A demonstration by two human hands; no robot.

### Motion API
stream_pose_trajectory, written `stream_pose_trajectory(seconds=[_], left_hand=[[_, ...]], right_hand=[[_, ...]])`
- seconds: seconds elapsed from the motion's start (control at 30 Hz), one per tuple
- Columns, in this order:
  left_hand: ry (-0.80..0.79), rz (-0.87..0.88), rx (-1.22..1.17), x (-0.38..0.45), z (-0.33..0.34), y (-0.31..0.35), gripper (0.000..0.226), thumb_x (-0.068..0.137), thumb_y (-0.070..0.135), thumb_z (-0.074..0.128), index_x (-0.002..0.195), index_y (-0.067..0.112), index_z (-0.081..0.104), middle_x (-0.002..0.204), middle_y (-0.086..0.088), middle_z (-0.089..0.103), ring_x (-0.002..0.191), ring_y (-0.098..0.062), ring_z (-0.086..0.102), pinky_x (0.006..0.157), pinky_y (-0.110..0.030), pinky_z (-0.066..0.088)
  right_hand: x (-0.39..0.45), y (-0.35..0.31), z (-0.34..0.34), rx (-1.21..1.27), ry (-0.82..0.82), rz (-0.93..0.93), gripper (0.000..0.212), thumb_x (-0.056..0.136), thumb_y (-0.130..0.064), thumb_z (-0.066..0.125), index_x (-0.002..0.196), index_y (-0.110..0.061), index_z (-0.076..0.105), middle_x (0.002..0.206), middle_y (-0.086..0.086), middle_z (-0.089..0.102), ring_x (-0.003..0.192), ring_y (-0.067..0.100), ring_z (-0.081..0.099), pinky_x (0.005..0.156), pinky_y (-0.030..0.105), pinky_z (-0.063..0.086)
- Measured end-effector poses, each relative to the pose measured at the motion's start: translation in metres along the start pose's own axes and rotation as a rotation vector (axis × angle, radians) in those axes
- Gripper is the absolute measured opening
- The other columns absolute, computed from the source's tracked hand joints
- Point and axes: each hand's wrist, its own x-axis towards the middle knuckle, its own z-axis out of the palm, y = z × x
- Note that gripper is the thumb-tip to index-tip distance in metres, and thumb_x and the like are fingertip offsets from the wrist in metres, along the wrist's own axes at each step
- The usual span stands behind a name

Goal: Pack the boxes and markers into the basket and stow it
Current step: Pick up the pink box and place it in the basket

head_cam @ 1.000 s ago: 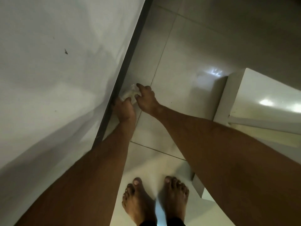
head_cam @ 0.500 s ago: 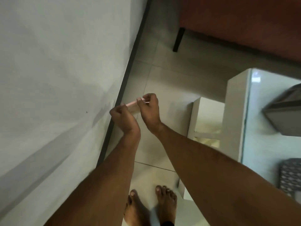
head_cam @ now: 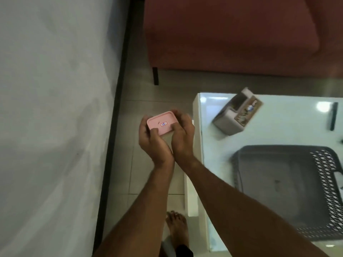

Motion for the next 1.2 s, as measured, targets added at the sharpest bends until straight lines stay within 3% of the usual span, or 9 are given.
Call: stream_pose_trajectory(seconds=[0.17, 0.23, 0.33, 0.5, 0.63, 0.77, 0.83, 1.0, 1.2], left_hand=[[-0.17, 0.0, 0.025, -0.083, 0.037, -0.005, 0.04, 0.091, -0.004, 0.049, 0.126, 0.005, 0.066, 0.118, -0.014, 0.071, 0.108, -0.021, 0.071, 0.083, -0.039, 0.064], [-0.25, 0.008, 0.037, -0.12, 0.051, -0.01, 0.044, 0.091, -0.009, 0.047, 0.13, 0.002, 0.064, 0.123, -0.017, 0.069, 0.112, -0.024, 0.069, 0.083, -0.032, 0.063], [-0.342, -0.038, 0.076, -0.173, 0.066, -0.023, 0.053, 0.091, -0.015, 0.048, 0.138, 0.006, 0.062, 0.133, -0.009, 0.067, 0.117, -0.013, 0.067, 0.088, -0.025, 0.061], [-0.498, 0.044, 0.308, -0.218, 0.073, -0.059, 0.055, 0.09, -0.011, 0.057, 0.14, 0.012, 0.061, 0.137, 0.001, 0.065, 0.128, -0.011, 0.06, 0.107, -0.021, 0.05], [-0.527, 0.098, 0.536, -0.23, 0.077, -0.081, 0.057, 0.086, -0.012, 0.061, 0.139, 0.011, 0.061, 0.137, -0.003, 0.065, 0.127, -0.017, 0.06, 0.101, -0.005, 0.043], [-0.547, 0.114, 0.687, -0.233, 0.081, -0.092, 0.056, 0.088, -0.009, 0.059, 0.142, 0.01, 0.057, 0.141, -0.008, 0.06, 0.13, -0.025, 0.058, 0.107, -0.023, 0.046], [-0.54, 0.102, 0.736, -0.235, 0.085, -0.097, 0.056, 0.087, -0.009, 0.056, 0.14, 0.009, 0.056, 0.14, -0.009, 0.058, 0.129, -0.026, 0.056, 0.108, -0.03, 0.047], [-0.525, 0.088, 0.736, -0.233, 0.09, -0.099, 0.056, 0.083, -0.01, 0.055, 0.137, 0.006, 0.056, 0.134, -0.01, 0.06, 0.124, -0.022, 0.056, 0.101, -0.017, 0.04], [-0.557, 0.077, 0.742, -0.229, 0.09, -0.094, 0.058, 0.084, -0.008, 0.058, 0.139, 0.006, 0.053, 0.138, -0.011, 0.057, 0.128, -0.025, 0.055, 0.11, -0.034, 0.048]], right_hand=[[-0.012, -0.023, -0.094, -0.067, 0.177, -0.114, 0.045, 0.087, 0.015, 0.045, 0.122, -0.004, 0.066, 0.129, 0.011, 0.061, 0.122, 0.016, 0.059, 0.096, 0.025, 0.055], [-0.018, -0.027, -0.132, -0.055, 0.262, -0.131, 0.046, 0.089, 0.019, 0.045, 0.124, -0.002, 0.065, 0.131, 0.011, 0.06, 0.123, 0.015, 0.058, 0.096, 0.025, 0.055], [-0.03, -0.025, -0.19, -0.065, 0.366, -0.134, 0.048, 0.087, 0.023, 0.043, 0.123, 0.001, 0.065, 0.129, 0.016, 0.059, 0.121, 0.017, 0.059, 0.091, 0.015, 0.051], [-0.034, -0.001, -0.259, -0.118, 0.428, -0.068, 0.05, 0.083, 0.02, 0.043, 0.122, -0.002, 0.066, 0.128, 0.014, 0.061, 0.12, 0.021, 0.059, 0.095, 0.029, 0.055], [-0.031, 0.019, -0.283, -0.176, 0.409, -0.013, 0.051, 0.078, 0.022, 0.041, 0.114, -0.002, 0.068, 0.119, 0.018, 0.064, 0.11, 0.019, 0.062, 0.088, 0.023, 0.054], [-0.027, 0.035, -0.291, -0.248, 0.392, 0.045, 0.05, 0.076, 0.024, 0.042, 0.112, 0.002, 0.068, 0.115, 0.02, 0.065, 0.102, 0.019, 0.062, 0.08, 0.009, 0.048], [-0.026, 0.043, -0.293, -0.239, 0.364, 0.065, 0.051, 0.072, 0.02, 0.043, 0.111, 0.0, 0.068, 0.114, 0.02, 0.065, 0.104, 0.027, 0.063, 0.078, 0.011, 0.05], [-0.022, 0.052, -0.292, -0.213, 0.343, 0.07, 0.055, 0.071, 0.02, 0.041, 0.112, -0.005, 0.067, 0.118, 0.02, 0.063, 0.109, 0.029, 0.063, 0.082, 0.012, 0.052], [-0.018, 0.056, -0.292, -0.231, 0.331, 0.094, 0.058, 0.064, 0.008, 0.04, 0.113, -0.008, 0.068, 0.116, 0.018, 0.065, 0.109, 0.029, 0.066, 0.086, 0.025, 0.057]])
